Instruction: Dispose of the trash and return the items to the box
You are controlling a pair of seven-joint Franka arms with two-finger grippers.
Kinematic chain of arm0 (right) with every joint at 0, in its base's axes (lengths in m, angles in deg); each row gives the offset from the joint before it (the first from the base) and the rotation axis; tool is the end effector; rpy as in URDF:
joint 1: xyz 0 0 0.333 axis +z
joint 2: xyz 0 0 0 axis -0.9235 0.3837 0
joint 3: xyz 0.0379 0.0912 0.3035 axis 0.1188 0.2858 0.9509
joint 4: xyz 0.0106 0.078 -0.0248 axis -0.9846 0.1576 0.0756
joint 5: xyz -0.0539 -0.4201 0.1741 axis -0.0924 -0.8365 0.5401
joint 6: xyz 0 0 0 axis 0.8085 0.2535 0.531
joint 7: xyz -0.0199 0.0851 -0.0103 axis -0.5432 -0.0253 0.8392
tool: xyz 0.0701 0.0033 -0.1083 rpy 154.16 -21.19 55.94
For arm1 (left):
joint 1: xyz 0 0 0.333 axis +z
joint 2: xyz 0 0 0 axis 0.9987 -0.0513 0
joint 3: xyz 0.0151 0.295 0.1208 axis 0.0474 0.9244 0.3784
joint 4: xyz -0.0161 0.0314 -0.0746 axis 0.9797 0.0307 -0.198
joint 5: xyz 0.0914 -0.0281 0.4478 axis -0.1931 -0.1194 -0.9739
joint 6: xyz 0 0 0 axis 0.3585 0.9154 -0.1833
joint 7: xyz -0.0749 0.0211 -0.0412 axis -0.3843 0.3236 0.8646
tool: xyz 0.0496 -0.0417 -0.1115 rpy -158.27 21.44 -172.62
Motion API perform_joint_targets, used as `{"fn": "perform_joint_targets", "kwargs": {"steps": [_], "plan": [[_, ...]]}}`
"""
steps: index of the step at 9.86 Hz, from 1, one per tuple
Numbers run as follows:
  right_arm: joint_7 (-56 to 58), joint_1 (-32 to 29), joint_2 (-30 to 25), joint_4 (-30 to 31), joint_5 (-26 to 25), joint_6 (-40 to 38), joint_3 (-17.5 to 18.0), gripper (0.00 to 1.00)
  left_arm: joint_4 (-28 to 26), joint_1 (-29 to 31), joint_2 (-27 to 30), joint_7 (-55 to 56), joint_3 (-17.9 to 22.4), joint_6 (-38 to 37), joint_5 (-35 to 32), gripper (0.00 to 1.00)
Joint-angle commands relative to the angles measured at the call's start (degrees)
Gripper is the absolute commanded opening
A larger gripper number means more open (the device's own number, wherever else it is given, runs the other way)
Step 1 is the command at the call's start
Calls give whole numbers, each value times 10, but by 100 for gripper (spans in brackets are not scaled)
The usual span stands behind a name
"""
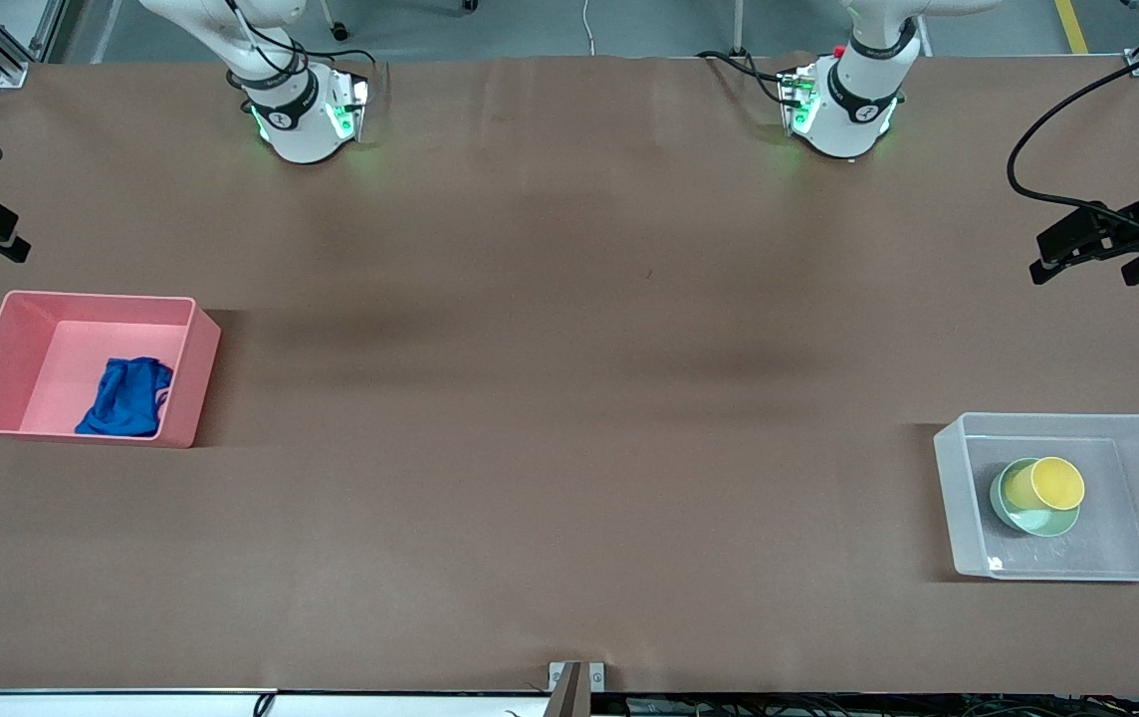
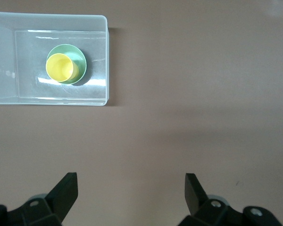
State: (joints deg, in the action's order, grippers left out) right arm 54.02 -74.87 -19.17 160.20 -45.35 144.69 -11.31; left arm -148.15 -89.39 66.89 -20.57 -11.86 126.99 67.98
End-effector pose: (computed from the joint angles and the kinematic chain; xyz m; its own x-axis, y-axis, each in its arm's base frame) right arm 0.6066 -0.0511 0.6544 0.9960 -0.0827 0.0349 -0.0834 -0.9963 0.0196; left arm 0.6281 -0.0258 0.6223 0.9991 -0.0079 0.0427 -0.0099 -0.9989 0.0452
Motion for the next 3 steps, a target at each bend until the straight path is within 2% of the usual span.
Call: {"fn": "perform_joint_targets", "kwargs": {"steps": [1, 3], "plan": [[-4, -4, -4, 5, 5, -1, 5, 100, -33, -4, 6, 9, 1, 10, -4, 100], [2, -4, -4, 5, 5, 0, 5, 100, -29, -5, 4, 16, 1, 8, -4, 100]]}}
